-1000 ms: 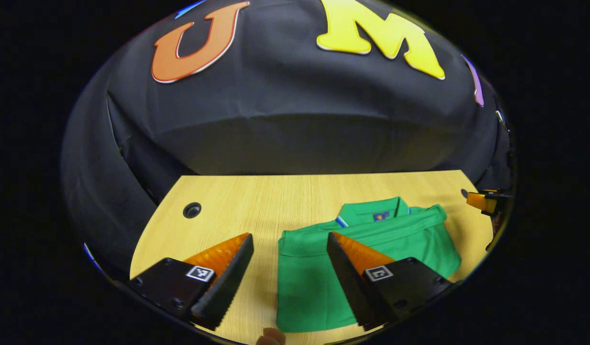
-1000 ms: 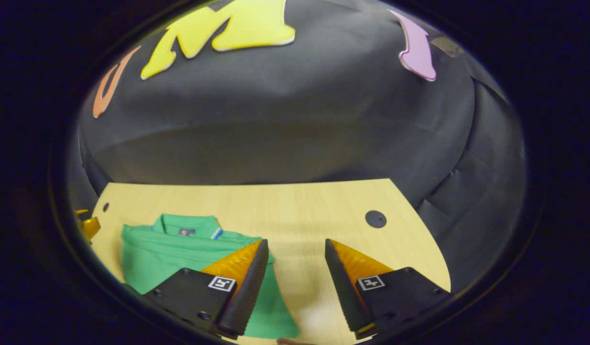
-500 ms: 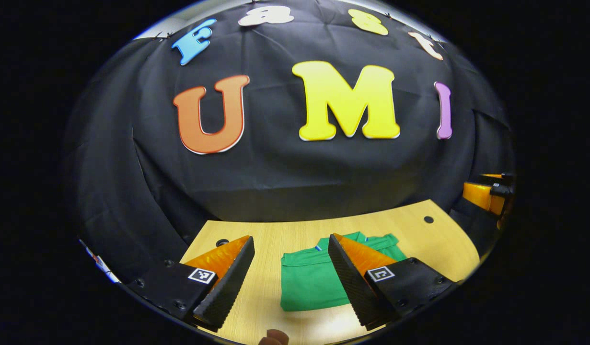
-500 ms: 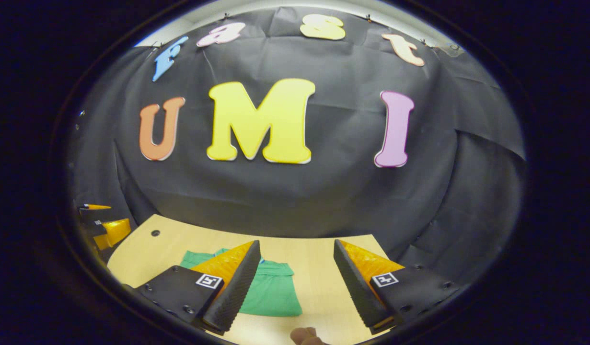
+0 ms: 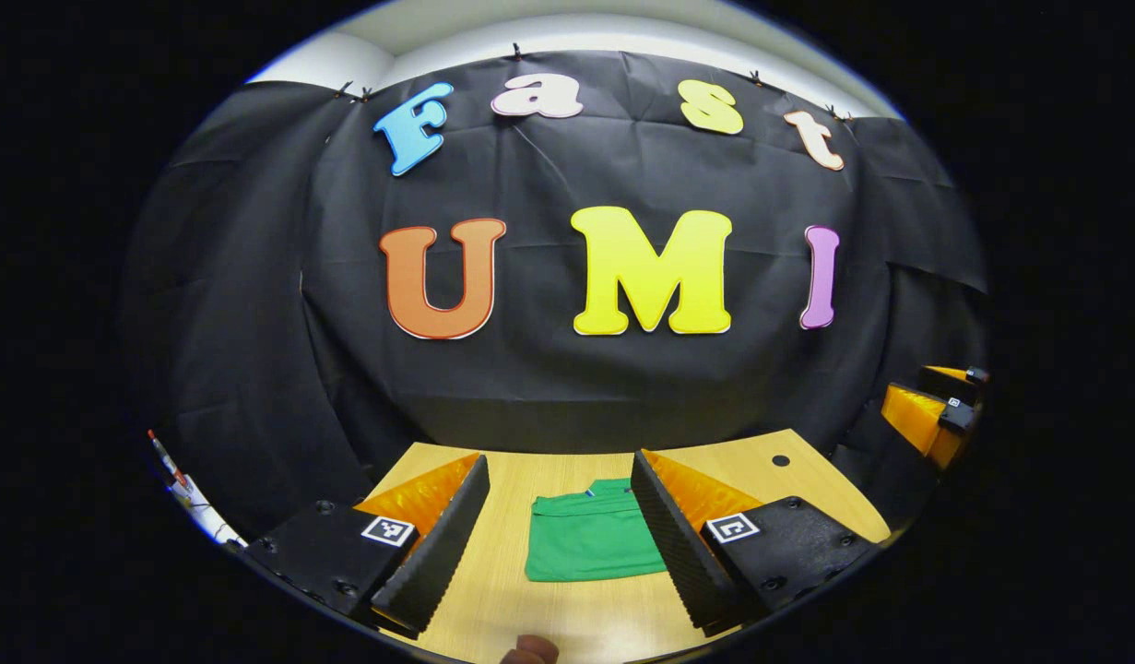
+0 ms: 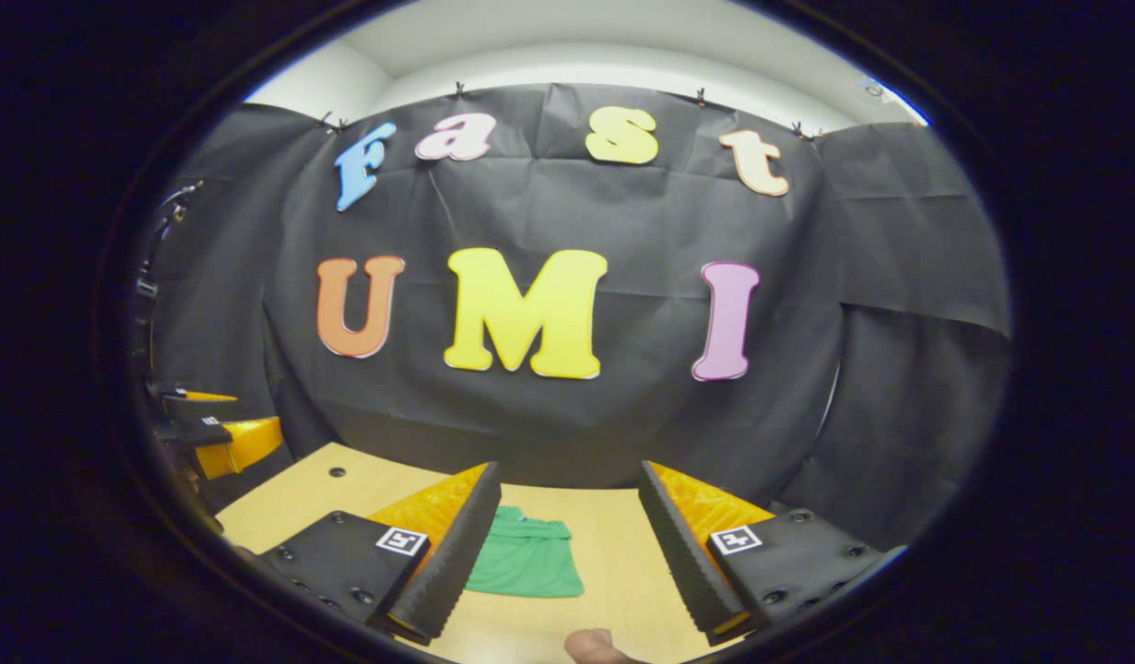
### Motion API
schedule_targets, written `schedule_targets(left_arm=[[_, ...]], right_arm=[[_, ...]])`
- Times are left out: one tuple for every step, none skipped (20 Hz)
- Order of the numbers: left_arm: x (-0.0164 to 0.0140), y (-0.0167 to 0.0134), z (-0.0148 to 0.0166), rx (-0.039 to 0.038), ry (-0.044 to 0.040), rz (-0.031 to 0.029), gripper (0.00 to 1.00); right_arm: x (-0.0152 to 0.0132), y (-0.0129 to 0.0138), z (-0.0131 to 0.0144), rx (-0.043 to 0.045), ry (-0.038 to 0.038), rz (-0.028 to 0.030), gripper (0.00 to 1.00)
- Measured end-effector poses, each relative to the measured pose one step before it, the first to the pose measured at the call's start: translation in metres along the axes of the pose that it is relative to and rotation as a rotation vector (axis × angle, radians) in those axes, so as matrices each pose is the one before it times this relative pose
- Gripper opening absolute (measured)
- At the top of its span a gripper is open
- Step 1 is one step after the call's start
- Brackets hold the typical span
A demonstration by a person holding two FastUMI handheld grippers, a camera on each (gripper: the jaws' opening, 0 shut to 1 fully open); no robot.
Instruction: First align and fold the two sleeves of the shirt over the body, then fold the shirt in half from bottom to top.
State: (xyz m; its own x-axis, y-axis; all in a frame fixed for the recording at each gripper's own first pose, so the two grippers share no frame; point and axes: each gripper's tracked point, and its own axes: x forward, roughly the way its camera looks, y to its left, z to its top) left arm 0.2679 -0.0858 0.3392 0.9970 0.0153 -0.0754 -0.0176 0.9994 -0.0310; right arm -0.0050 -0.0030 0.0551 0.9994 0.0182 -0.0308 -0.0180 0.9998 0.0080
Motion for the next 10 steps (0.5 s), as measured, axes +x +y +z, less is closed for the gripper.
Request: schedule_targets(left_arm=[[-0.00828,0.00124,0.00216,0.00272,-0.01814,0.01100,0.99],[-0.00670,0.00321,-0.00088,0.00218,-0.01331,0.01690,0.99],[-0.00564,-0.00032,0.00148,-0.00411,-0.01404,0.00049,0.99],[-0.00533,-0.00548,-0.00292,-0.00653,-0.00249,-0.00711,0.99],[-0.00370,-0.00321,-0.00159,-0.00657,-0.00492,-0.00699,0.99],[-0.00094,-0.00393,-0.00382,-0.00114,0.00829,-0.01221,0.99],[-0.00116,-0.00097,-0.00415,0.00371,0.01146,0.00000,0.99],[-0.00172,0.00019,-0.00253,0.00055,-0.00082,-0.00396,0.99],[-0.00157,0.00033,0.00124,0.00084,-0.00643,-0.00103,0.99],[-0.00143,0.00300,0.00358,0.00297,-0.01043,0.00257,0.99]], right_arm=[[-0.00568,0.00442,0.00079,0.00075,-0.00767,0.01968,0.94],[-0.00409,0.00301,-0.00115,0.00030,-0.00504,0.01381,0.94],[-0.00345,0.00424,-0.00243,0.00129,0.00415,0.01033,0.94],[-0.00213,0.00502,-0.00467,0.00779,0.00853,0.00829,0.94],[-0.00145,0.00757,-0.00383,0.01273,0.01006,0.01495,0.94],[-0.00081,0.00656,-0.00357,0.00671,0.01166,0.01251,0.94],[-0.00009,0.00672,-0.00232,-0.00117,0.00660,0.01559,0.96],[0.00129,0.00589,0.00043,-0.01146,-0.00073,0.01219,0.97],[0.00007,0.00282,0.00076,-0.01438,-0.00095,0.00390,0.97],[0.00059,0.00653,-0.00085,-0.00775,-0.00226,0.00782,0.95]])
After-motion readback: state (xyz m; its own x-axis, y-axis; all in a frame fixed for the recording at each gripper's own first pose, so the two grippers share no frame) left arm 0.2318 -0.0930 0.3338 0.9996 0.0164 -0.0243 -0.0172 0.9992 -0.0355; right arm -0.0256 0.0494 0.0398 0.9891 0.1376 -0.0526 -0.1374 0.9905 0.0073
